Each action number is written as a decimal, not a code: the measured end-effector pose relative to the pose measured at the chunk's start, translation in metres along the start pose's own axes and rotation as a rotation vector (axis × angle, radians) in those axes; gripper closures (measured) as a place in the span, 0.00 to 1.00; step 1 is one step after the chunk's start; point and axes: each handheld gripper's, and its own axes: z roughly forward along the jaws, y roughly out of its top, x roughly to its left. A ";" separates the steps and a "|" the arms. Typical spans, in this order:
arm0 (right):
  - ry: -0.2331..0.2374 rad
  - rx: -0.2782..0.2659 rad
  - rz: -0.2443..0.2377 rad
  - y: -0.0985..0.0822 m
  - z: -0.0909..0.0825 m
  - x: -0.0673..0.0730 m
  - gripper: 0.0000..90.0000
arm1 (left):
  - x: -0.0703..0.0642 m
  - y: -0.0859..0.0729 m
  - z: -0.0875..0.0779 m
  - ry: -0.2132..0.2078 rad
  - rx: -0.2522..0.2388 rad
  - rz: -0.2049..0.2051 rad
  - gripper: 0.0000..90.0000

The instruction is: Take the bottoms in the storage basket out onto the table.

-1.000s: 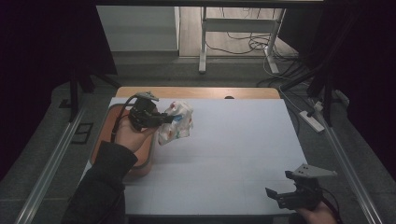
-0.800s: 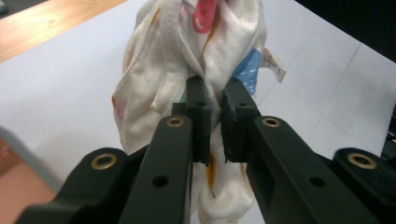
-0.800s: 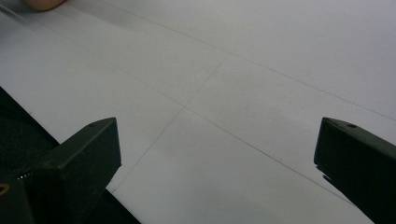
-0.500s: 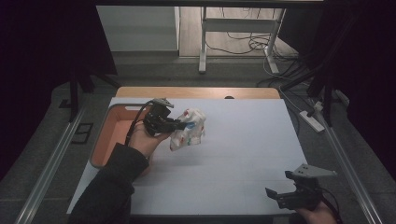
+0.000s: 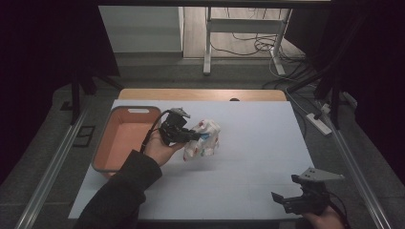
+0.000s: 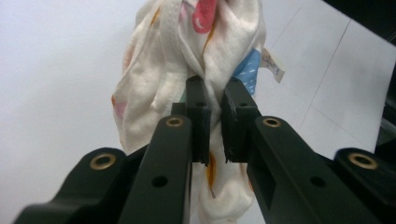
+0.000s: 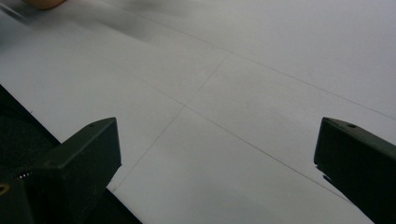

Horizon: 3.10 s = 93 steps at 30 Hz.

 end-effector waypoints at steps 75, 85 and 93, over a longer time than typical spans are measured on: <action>0.005 -0.008 -0.012 0.000 -0.001 0.001 0.01 | -0.002 -0.033 0.079 0.029 0.146 0.058 0.42; 0.006 -0.008 -0.011 0.000 -0.001 0.001 0.01 | -0.004 -0.030 0.075 0.019 0.127 0.054 0.24; 0.006 -0.010 -0.011 0.000 -0.001 0.001 0.01 | -0.006 -0.028 0.073 -0.020 0.121 0.072 0.01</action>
